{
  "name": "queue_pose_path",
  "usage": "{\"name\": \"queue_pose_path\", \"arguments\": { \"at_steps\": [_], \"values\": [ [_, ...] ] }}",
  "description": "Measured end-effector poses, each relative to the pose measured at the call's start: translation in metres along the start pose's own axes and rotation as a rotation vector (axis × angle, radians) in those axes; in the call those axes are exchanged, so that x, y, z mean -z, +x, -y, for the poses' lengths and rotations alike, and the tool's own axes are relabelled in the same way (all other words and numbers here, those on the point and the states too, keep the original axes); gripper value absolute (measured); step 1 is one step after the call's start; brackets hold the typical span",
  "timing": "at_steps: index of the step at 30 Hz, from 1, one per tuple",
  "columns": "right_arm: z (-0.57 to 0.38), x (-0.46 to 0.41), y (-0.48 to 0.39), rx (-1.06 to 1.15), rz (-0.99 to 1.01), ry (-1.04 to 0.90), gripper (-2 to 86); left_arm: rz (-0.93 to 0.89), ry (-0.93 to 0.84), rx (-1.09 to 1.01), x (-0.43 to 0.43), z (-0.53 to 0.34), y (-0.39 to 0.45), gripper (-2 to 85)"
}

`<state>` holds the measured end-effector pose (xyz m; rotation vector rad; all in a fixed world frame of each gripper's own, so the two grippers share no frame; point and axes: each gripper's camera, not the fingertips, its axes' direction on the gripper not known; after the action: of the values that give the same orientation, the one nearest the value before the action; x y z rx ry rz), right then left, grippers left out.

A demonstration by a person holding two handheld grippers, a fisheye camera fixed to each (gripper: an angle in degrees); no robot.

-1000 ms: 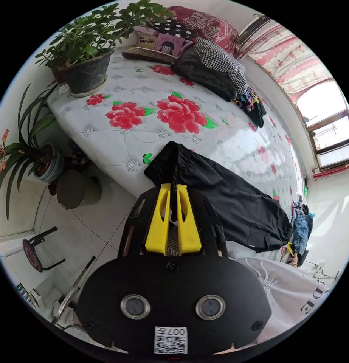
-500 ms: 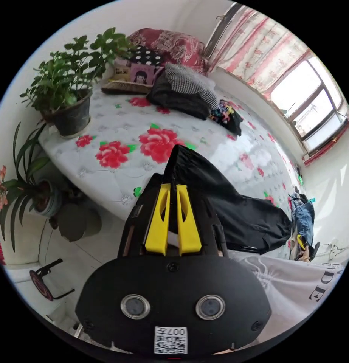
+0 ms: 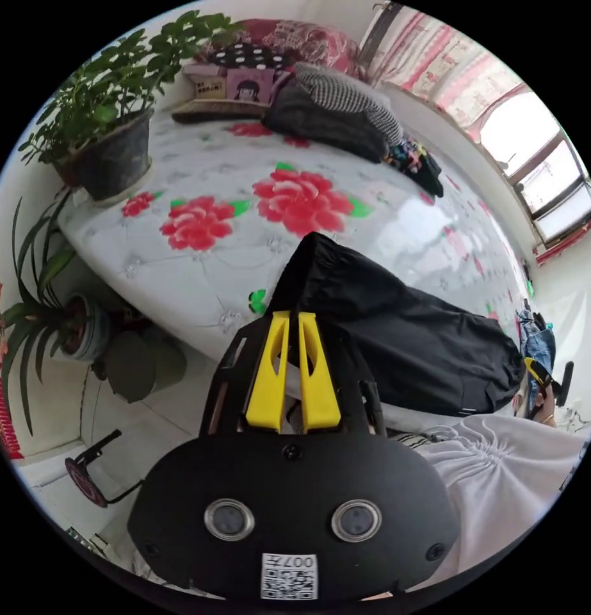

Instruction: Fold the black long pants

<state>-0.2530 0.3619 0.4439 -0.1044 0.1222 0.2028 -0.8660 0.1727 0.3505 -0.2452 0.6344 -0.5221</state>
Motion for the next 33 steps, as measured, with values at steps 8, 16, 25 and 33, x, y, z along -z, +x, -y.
{"name": "queue_pose_path", "arguments": {
  "at_steps": [8, 16, 25, 33],
  "values": [
    [0.166, -0.124, -0.140, 0.117, -0.199, -0.201, 8.0, -0.008, 0.123, 0.055, 0.035, 0.002, -0.041, 8.5],
    [0.281, -0.279, -0.235, 0.204, -0.392, -0.471, 8.6, -0.015, 0.169, -0.143, 0.047, 0.038, 0.010, 6.6],
    [0.282, -0.341, -0.264, 0.302, -0.600, -0.661, 6.1, -0.047, -0.037, -0.270, -0.052, 0.067, 0.089, 5.4],
    [0.320, -0.362, -0.270, 0.245, -0.522, -0.639, 5.5, -0.057, -0.028, -0.265, -0.062, 0.079, 0.085, 0.4]
  ]
}}
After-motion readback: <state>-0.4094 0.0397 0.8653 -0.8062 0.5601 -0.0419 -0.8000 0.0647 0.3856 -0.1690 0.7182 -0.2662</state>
